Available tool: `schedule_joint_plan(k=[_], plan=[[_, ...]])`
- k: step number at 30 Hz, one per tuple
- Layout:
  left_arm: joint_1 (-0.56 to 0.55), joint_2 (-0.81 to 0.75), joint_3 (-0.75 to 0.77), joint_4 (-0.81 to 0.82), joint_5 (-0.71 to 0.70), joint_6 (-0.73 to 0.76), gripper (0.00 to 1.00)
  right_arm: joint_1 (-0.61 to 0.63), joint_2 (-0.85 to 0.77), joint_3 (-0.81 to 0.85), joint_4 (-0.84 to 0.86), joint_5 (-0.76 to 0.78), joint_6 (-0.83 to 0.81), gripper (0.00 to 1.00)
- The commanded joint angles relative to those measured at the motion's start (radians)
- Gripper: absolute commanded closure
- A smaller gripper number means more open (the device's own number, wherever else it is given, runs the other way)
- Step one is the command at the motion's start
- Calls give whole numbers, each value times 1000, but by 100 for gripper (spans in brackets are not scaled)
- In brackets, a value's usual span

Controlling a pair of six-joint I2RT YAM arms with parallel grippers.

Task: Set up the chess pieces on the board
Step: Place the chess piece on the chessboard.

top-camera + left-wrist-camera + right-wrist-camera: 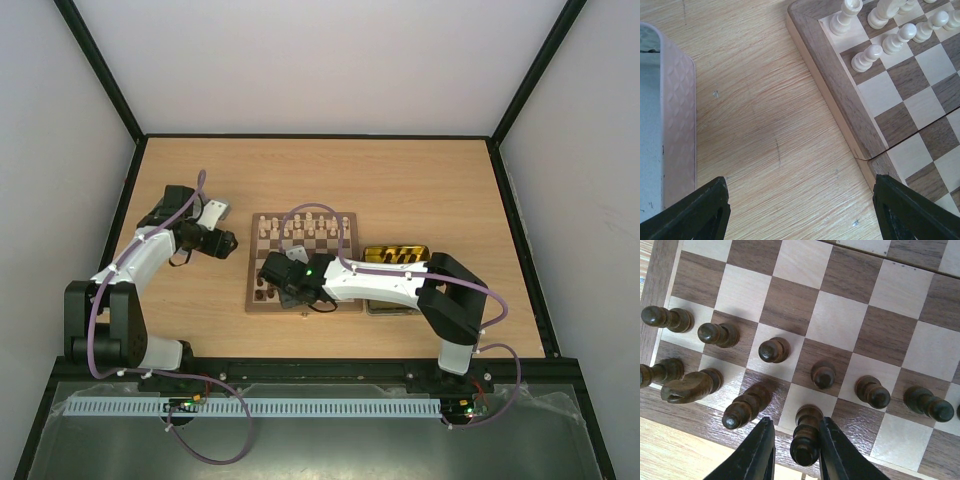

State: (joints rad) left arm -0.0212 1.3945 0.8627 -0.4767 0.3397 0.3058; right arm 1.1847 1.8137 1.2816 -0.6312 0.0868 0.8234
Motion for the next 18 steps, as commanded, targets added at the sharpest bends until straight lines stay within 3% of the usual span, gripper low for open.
schedule_joint_plan(k=[1, 18], plan=[[6, -13, -11, -1, 7, 5, 21, -5, 3, 15, 15, 19, -1, 77], [7, -7, -8, -1, 10, 5, 21, -13, 2, -1, 6, 26, -4, 77]])
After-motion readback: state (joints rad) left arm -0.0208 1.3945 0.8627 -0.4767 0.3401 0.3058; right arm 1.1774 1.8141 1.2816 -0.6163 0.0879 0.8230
